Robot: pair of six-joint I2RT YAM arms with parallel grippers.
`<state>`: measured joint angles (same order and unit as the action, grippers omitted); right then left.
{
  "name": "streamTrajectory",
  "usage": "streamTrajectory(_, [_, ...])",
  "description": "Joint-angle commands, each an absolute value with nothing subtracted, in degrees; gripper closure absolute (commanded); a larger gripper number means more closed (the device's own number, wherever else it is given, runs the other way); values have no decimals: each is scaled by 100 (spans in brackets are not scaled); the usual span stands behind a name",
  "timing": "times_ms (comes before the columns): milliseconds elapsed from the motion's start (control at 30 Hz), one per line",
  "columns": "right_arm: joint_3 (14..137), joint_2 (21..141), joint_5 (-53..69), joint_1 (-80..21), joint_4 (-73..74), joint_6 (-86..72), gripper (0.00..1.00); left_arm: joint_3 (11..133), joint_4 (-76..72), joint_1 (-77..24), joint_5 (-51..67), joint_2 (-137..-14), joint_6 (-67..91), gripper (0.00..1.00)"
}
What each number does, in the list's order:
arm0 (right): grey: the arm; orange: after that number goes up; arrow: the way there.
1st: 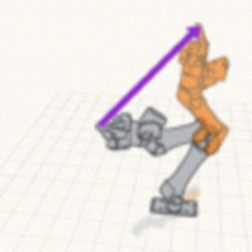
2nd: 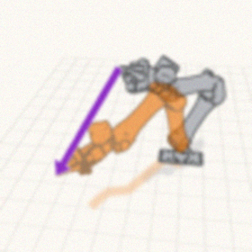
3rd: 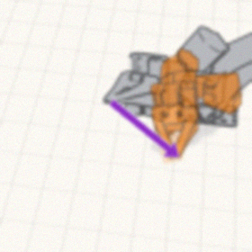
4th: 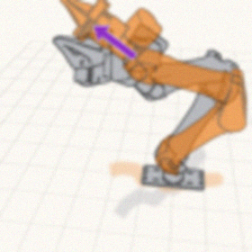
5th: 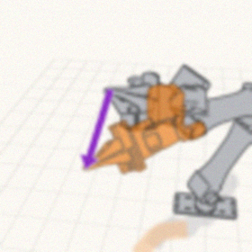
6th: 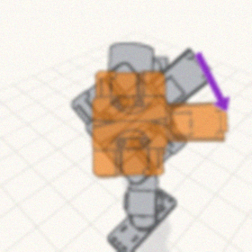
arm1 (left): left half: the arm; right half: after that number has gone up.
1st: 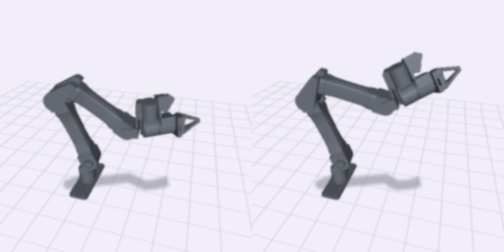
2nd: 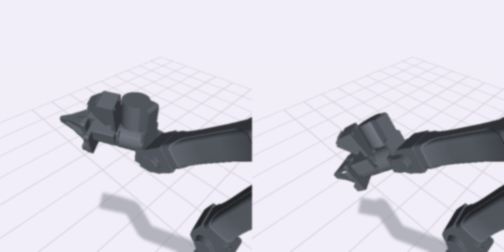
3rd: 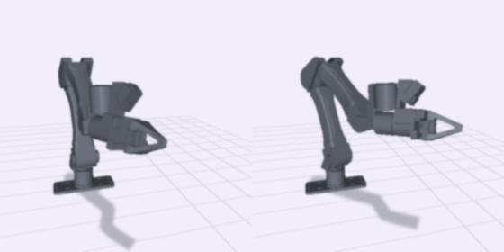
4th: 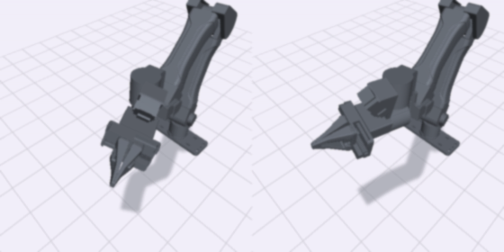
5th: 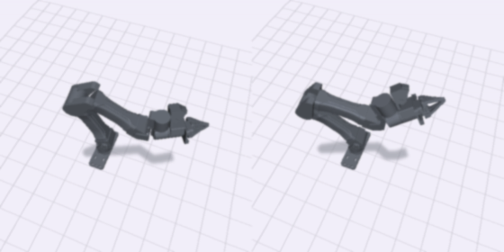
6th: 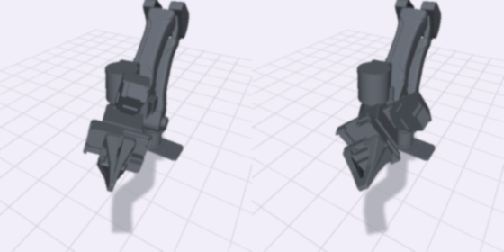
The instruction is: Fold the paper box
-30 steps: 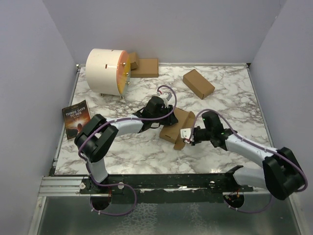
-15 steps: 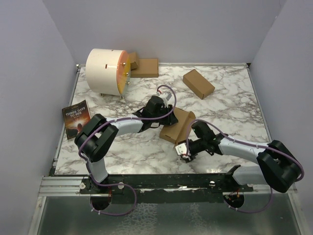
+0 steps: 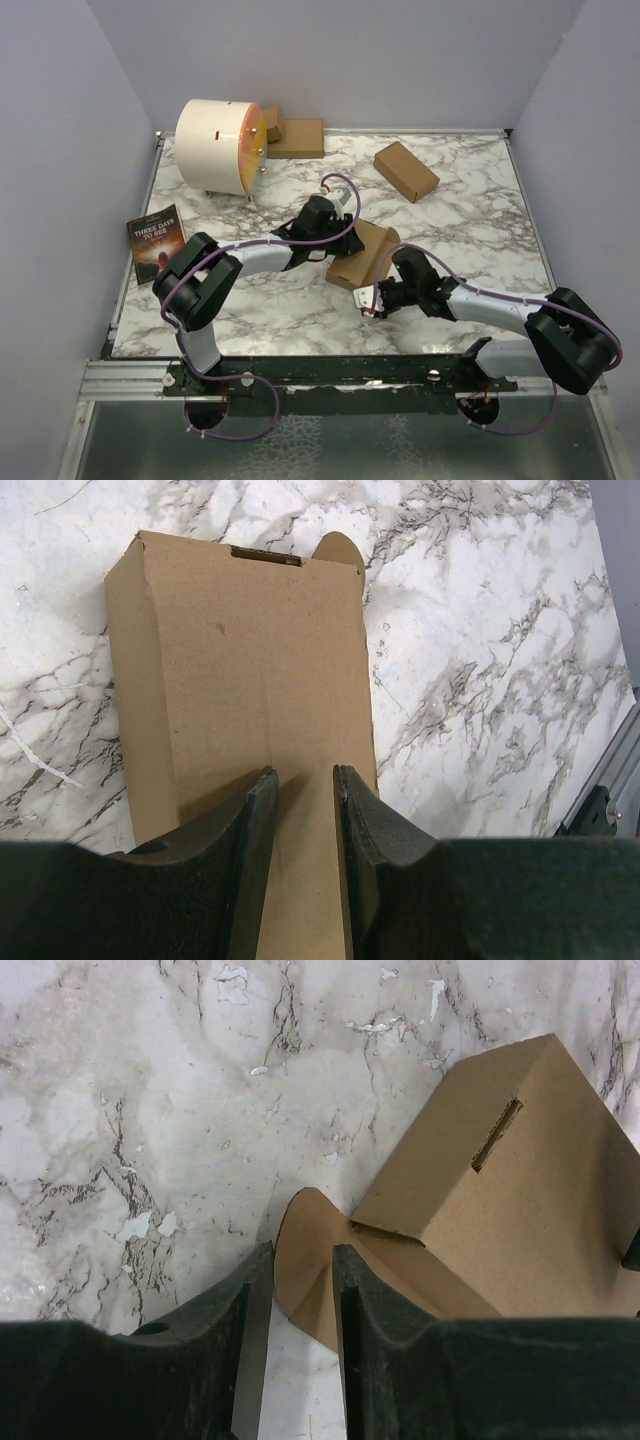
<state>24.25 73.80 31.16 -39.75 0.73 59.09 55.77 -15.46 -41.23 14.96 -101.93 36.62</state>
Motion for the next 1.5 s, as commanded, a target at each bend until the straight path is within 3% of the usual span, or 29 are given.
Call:
streamTrajectory(0, [2421, 7231, 2716, -3998, -217, 5779, 71, 5415, -1022, -4129, 1559, -10424, 3628, 67])
streamTrajectory(300, [2548, 7187, 2868, -3903, 29, 5556, 77, 5389, -1033, -4105, 1577, -10431, 3630, 67])
streamTrajectory(867, [2845, 7398, 3246, -3634, 402, 5060, 98, 5429, -1044, -4037, 1671, -10330, 3694, 66])
streamTrajectory(1133, [2940, 7455, 3390, -3526, 668, 5235, 99, 5575, -1136, -4023, 1818, -10066, 3872, 61])
streamTrajectory(1467, [2976, 7499, 3452, -3507, 734, 5289, 99, 5296, -1002, -3913, 1637, -9324, 3791, 46])
